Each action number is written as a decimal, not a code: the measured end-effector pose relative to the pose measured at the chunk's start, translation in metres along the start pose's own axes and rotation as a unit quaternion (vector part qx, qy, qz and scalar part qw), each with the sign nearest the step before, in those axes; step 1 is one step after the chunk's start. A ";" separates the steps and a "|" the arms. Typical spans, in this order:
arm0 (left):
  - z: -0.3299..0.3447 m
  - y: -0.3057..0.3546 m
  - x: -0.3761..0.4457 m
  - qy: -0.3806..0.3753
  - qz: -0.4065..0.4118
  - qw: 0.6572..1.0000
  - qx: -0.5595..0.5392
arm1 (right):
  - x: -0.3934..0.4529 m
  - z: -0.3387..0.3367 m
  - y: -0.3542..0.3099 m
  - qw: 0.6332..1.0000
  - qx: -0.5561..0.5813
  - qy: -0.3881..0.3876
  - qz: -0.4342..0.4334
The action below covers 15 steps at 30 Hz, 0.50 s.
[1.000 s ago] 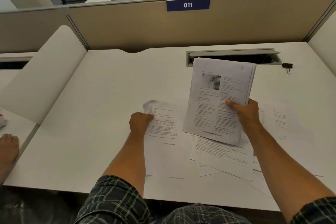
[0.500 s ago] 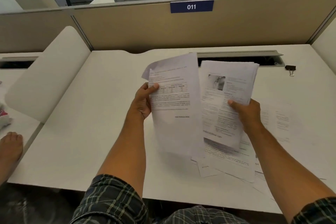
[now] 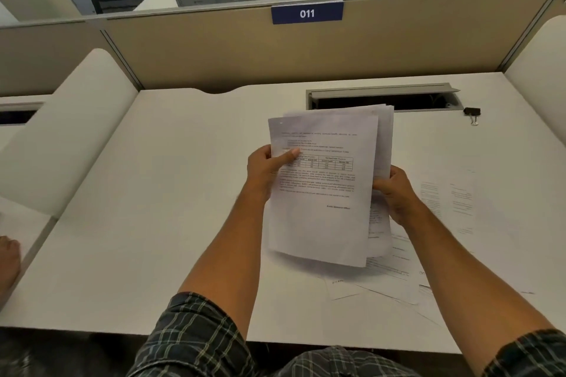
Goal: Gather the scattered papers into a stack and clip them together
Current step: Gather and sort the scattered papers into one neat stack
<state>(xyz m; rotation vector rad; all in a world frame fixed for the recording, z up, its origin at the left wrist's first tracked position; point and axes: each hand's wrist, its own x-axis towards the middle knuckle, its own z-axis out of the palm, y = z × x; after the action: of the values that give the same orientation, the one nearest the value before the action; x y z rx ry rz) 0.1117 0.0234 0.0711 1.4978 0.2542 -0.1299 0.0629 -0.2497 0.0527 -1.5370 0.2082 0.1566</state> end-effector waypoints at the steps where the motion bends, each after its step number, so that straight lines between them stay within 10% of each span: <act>1: 0.000 -0.002 -0.001 -0.014 -0.005 1.000 -0.012 | -0.001 0.001 0.000 1.000 0.002 -0.002 -0.004; 15: 0.023 0.007 -0.004 -0.054 0.019 0.998 -0.014 | -0.001 0.013 -0.017 0.996 0.060 -0.029 -0.066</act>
<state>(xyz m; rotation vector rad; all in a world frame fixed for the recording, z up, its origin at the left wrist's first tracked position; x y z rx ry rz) 0.1114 0.0012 0.0803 1.4630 0.1402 -0.1747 0.0659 -0.2375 0.0696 -1.4204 0.0690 0.0828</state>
